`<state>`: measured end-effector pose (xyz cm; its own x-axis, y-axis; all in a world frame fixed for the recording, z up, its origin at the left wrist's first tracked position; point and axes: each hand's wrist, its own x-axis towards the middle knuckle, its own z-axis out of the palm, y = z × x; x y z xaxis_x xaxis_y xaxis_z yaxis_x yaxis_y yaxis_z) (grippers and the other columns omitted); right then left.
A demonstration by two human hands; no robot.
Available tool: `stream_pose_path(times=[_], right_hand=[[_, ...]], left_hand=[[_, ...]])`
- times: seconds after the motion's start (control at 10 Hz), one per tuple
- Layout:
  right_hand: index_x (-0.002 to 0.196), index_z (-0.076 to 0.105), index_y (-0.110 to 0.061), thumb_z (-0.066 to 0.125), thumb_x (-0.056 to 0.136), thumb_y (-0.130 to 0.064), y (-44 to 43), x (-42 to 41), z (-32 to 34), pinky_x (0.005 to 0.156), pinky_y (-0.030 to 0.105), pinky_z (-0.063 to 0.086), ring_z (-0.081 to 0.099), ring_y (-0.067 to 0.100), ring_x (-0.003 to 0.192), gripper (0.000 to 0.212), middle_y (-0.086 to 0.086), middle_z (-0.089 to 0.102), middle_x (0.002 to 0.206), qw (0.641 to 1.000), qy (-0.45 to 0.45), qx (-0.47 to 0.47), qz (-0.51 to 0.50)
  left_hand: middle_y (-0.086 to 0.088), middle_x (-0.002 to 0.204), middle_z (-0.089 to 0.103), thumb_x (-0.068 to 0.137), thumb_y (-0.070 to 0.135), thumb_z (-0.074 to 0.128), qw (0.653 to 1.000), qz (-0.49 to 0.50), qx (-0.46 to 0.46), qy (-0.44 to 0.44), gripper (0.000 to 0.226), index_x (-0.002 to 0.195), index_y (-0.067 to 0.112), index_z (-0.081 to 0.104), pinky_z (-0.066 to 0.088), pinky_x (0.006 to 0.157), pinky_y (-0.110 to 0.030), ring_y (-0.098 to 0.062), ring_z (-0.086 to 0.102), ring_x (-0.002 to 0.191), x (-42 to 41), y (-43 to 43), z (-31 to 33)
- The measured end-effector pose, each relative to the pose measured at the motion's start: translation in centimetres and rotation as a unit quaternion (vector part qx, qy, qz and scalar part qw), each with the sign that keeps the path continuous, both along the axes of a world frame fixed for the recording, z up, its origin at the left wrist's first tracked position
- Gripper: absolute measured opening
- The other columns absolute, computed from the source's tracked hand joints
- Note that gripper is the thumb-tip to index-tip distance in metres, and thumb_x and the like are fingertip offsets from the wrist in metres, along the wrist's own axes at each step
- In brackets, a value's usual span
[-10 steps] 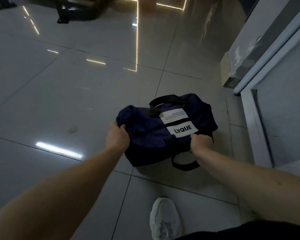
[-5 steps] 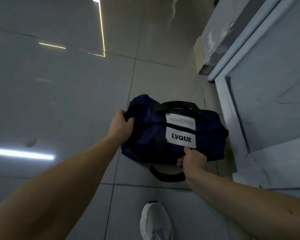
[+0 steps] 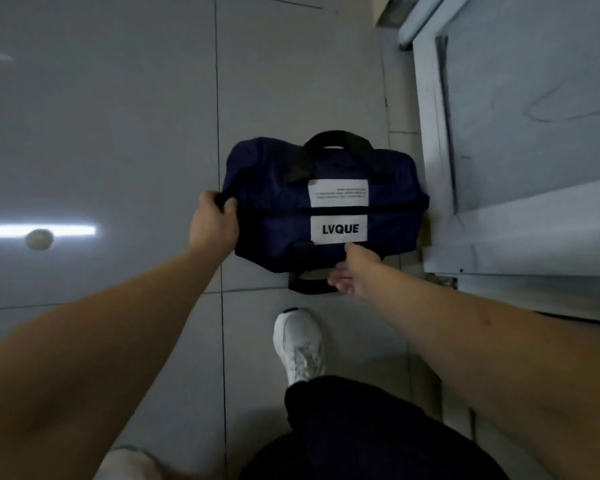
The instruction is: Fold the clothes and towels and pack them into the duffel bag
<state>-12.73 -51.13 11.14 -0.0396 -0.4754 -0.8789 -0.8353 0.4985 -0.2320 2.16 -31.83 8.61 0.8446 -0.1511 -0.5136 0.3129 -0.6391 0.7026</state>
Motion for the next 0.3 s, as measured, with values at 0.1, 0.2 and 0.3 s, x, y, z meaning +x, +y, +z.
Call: stream_pose_path(times=[0.1,0.2,0.3], right_hand=[[0.115,0.059,0.001,0.045,0.101,-0.025,0.7,0.9,4.4,0.037,0.017,0.04,0.067,0.021,0.06,0.032,0.017,0.072,0.102,0.997,0.054,0.036,0.03],[0.111,0.06,0.002,0.046,0.101,-0.018,2.7,2.2,10.0,0.04,0.02,0.045,0.066,0.022,0.06,0.026,0.016,0.072,0.094,0.997,0.056,0.037,0.047],[0.11,0.059,0.002,0.045,0.1,-0.011,4.8,3.7,16.2,0.053,0.027,0.05,0.065,0.024,0.065,0.021,0.017,0.068,0.09,0.995,0.038,0.065,0.059]], left_hand=[[-0.004,0.108,0.053,0.098,0.024,0.05,0.997,-0.021,0.032,0.066,0.038,0.132,0.007,0.047,0.045,0.081,-0.035,-0.024,0.055,0.098,-0.6,0.4,4.1],[-0.005,0.108,0.054,0.095,0.017,0.053,0.99,-0.059,0.051,0.114,0.036,0.129,0.005,0.051,0.043,0.082,-0.033,-0.023,0.053,0.095,-1.7,0.9,9.9],[-0.011,0.111,0.065,0.093,0.016,0.053,0.987,-0.043,0.033,0.151,0.029,0.122,0.008,0.056,0.052,0.082,-0.038,-0.027,0.062,0.097,-2.3,1.5,15.4]])
